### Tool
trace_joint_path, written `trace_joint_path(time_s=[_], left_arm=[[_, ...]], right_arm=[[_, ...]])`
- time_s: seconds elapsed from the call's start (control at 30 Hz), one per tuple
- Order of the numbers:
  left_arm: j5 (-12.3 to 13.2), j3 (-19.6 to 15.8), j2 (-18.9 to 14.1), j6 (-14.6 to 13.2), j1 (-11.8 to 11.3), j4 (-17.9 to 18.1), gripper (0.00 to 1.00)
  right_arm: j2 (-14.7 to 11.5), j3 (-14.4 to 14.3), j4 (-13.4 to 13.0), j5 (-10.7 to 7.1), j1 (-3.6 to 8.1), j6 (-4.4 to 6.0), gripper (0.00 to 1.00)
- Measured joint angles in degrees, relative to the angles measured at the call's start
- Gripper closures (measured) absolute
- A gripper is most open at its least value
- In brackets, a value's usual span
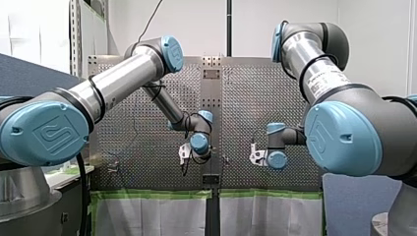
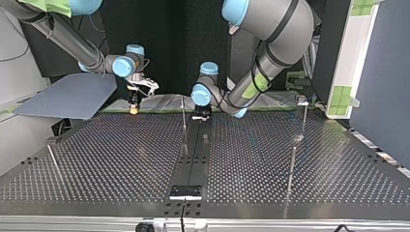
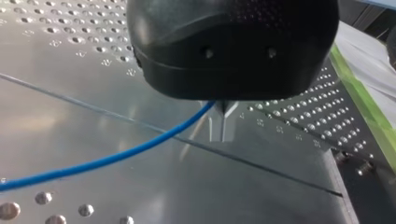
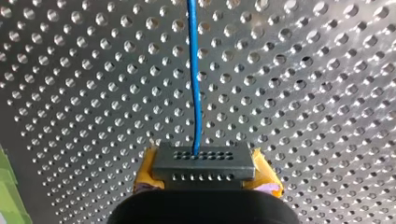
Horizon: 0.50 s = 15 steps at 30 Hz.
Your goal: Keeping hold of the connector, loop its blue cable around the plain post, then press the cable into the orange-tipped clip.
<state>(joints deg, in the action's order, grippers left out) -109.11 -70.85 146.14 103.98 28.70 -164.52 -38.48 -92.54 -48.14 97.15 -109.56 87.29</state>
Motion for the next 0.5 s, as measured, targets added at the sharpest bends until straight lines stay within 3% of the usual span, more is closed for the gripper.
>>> trace_joint_path(time_s=[0.3, 0.33, 0.4, 0.43, 0.47, 0.5], left_arm=[[1.4, 0.0, 0.0, 0.3, -0.1, 0.0, 1.0], [1.7, 0.0, 0.0, 0.4, -0.1, 0.0, 0.93], [2.1, 0.0, 0.0, 0.5, -0.1, 0.0, 0.89], [2.1, 0.0, 0.0, 0.6, -0.1, -0.1, 0.82], [2.1, -0.1, 0.0, 0.6, -0.1, -0.1, 0.65], [2.2, 0.0, 0.0, 0.6, -0.2, -0.2, 0.65]], right_arm=[[0.1, 0.1, 0.3, -1.64, 1.27, 0.55, 1.0], [0.1, 0.1, 0.3, -1.71, 1.33, 0.58, 1.0], [0.1, 0.1, 0.4, -1.81, 1.43, 0.64, 1.0], [0.1, 0.1, 0.6, -1.83, 1.45, 0.66, 1.0], [0.1, 0.1, 0.8, -1.84, 1.46, 0.68, 1.0], [0.1, 0.1, 1.0, -1.85, 1.47, 0.68, 1.0]])
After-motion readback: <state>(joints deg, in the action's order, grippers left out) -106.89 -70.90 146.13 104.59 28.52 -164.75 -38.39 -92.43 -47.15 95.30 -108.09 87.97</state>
